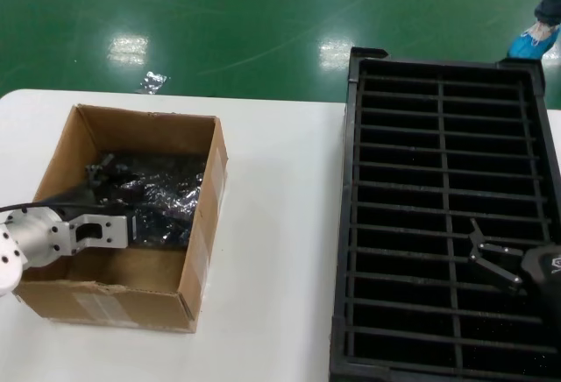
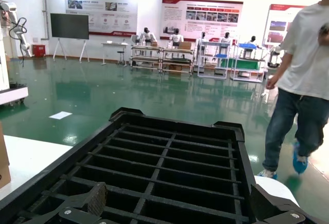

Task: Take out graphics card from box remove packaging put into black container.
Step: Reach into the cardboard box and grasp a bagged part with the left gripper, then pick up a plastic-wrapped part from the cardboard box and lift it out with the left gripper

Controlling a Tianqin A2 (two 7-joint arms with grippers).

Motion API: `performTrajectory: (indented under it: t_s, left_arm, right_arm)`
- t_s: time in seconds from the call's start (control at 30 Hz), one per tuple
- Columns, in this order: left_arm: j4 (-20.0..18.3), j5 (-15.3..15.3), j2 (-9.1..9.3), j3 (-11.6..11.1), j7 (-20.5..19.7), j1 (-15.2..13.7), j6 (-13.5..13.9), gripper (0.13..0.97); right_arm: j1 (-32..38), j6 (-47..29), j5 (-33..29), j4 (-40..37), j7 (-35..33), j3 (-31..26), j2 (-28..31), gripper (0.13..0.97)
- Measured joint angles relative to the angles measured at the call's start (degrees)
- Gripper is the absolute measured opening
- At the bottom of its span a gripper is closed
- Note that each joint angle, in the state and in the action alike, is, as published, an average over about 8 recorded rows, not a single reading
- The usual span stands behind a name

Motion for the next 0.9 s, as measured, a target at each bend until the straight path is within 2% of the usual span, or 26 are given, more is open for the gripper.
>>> performTrajectory:
  t_s: [0.37,0.67,0.9]
  left_arm:
    - [-5.3,2.9,-1.97,-0.7,-3.8,2.6,0.1,0.21]
    - [-7.7,4.6,-2.84,-1.4,-5.4,3.7,0.0,0.146]
    - [-11.2,6.7,-3.52,-2.6,-7.2,5.0,-0.4,0.141]
  right_arm:
    - [0.0,0.0,0.0,0.0,0.0,0.0,0.0,0.966]
    - [0.0,0.0,0.0,0.0,0.0,0.0,0.0,0.966]
    - [0.0,0.0,0.0,0.0,0.0,0.0,0.0,0.966]
